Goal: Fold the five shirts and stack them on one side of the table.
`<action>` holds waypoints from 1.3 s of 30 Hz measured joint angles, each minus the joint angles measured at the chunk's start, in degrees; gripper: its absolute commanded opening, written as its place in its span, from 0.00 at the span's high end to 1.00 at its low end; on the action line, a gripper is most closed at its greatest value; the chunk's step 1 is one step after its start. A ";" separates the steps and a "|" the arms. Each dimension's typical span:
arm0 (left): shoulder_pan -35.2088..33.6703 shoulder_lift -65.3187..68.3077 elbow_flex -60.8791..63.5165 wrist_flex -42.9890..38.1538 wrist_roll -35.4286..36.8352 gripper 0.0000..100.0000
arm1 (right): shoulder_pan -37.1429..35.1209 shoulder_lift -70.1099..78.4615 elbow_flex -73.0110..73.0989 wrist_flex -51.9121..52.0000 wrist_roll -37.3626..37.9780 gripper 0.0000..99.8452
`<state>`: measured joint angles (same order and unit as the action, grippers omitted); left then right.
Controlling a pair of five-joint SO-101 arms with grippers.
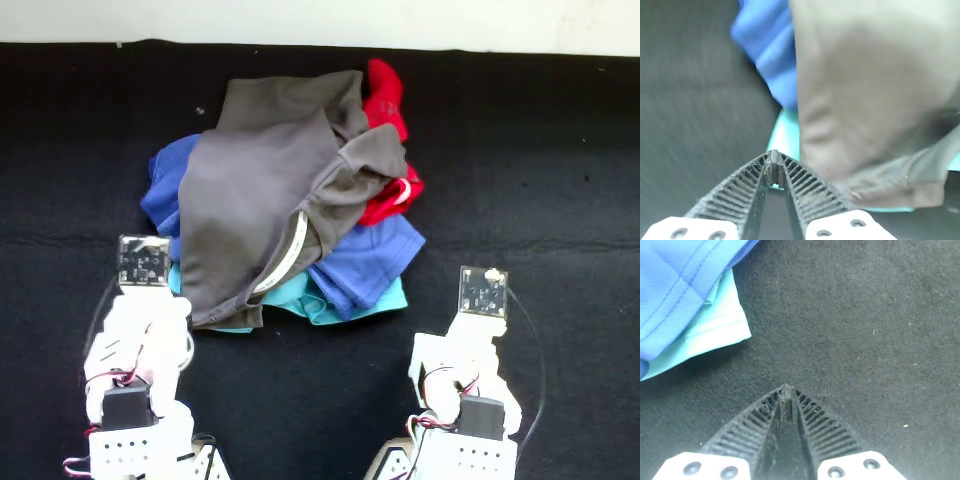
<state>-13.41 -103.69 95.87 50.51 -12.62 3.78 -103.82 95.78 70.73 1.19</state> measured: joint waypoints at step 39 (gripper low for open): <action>20.92 109.89 -83.25 3.16 13.36 0.70 | 0.00 0.00 0.00 0.00 0.00 0.99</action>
<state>7.52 6.20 12.62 53.67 0.75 3.78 -103.82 95.78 70.73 1.19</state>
